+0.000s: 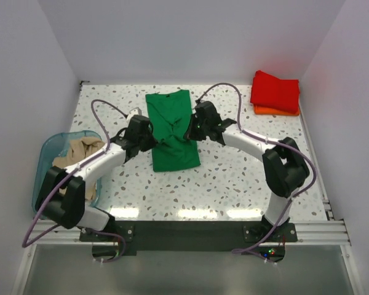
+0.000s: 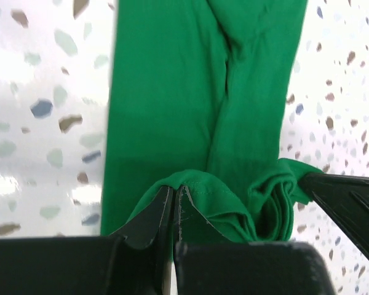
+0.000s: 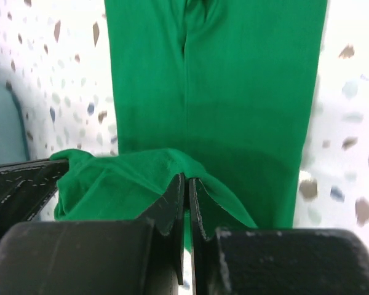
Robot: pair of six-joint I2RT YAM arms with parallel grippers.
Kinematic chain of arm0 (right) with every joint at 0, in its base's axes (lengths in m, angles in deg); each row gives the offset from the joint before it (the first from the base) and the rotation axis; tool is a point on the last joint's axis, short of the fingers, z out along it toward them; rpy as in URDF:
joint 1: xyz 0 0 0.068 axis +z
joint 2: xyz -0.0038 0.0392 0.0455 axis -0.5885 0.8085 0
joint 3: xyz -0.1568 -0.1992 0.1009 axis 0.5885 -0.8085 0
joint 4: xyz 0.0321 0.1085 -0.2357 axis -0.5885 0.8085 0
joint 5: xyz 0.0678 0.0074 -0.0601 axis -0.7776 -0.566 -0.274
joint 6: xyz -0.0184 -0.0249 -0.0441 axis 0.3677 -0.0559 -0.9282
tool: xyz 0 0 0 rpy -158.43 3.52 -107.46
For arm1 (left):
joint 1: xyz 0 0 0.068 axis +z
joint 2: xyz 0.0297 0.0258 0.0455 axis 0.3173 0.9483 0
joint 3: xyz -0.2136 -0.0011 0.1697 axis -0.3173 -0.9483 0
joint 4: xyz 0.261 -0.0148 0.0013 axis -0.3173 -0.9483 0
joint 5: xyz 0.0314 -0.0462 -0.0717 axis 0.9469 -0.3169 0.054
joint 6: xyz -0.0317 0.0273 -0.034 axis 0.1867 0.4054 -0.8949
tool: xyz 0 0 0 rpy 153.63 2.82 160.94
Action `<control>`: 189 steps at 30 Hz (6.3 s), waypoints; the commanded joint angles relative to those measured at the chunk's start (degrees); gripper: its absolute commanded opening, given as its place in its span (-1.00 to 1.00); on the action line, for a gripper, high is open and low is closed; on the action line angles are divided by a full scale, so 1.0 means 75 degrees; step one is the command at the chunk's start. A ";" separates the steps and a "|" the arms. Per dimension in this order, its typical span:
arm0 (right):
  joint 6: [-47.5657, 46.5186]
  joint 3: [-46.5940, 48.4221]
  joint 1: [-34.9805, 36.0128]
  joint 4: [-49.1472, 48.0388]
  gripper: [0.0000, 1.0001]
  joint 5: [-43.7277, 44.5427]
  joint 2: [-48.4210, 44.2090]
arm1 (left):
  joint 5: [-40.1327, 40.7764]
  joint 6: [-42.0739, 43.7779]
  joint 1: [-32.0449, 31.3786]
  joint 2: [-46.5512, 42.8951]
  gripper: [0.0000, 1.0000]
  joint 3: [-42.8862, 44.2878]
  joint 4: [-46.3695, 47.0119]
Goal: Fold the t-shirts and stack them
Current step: Fold the tshirt
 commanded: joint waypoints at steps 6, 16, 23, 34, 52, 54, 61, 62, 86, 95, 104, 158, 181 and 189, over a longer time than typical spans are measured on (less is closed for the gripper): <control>-0.0295 0.1862 -0.0739 0.0039 -1.00 -0.0654 0.1557 | -0.1013 0.0736 0.1241 0.1720 -1.00 0.1582 0.1093; -0.0155 0.2612 -0.1338 -0.0066 -1.00 -0.1310 0.2518 | -0.1611 0.0958 0.1687 0.3021 -1.00 0.2309 0.1246; -0.0073 0.2789 -0.1630 -0.0136 -1.00 -0.1498 0.2754 | -0.1752 0.1017 0.1851 0.3303 -1.00 0.2520 0.1293; -0.0155 0.3456 -0.1830 0.0121 -1.00 -0.1650 0.3152 | -0.2044 0.0994 0.2109 0.3678 -1.00 0.2696 0.1316; -0.1057 0.3387 -0.1668 0.0578 0.03 -0.1264 0.2321 | -0.2186 0.1099 0.1654 0.2471 -0.30 0.1992 0.2054; -0.1151 0.3456 -0.1456 0.0579 -0.01 -0.1228 0.2390 | -0.2220 0.1076 0.1489 0.2658 -0.45 0.2121 0.2160; -0.1034 0.4323 -0.0893 0.0309 -0.12 -0.1660 0.3572 | -0.2491 0.0971 0.1195 0.3994 -0.67 0.2988 0.2710; -0.0953 0.4440 -0.0904 0.0309 -0.14 -0.1708 0.3748 | -0.2479 0.0982 0.1218 0.4158 -0.69 0.3082 0.2711; -0.1631 0.3727 -0.0788 0.1152 -0.12 0.0224 0.3974 | -0.1682 0.0162 0.1512 0.4546 -0.80 0.1900 0.2582; -0.1433 0.2078 -0.0132 0.0896 -0.03 0.0893 0.3271 | -0.1448 -0.0224 0.1125 0.3622 -0.87 0.0354 0.2897; -0.1198 -0.0195 0.0173 0.0298 -0.01 0.0589 0.1341 | -0.1459 -0.0553 0.0680 0.1597 -0.87 -0.2199 0.3519; 0.2844 -0.7277 0.0126 -0.3206 -0.11 -0.1767 -0.3587 | -0.1459 -0.1010 -0.1348 -0.3400 -0.18 -0.4722 0.0297; 0.2681 -0.7348 0.0279 -0.2915 -0.96 -0.1592 -0.3936 | -0.1494 -0.1080 -0.1875 -0.3528 -1.00 -0.4581 0.0344; 0.2049 -0.7477 0.0291 -0.1675 -1.00 -0.1849 -0.5446 | -0.0956 -0.1666 -0.3232 -0.3821 -1.00 -0.4406 -0.0031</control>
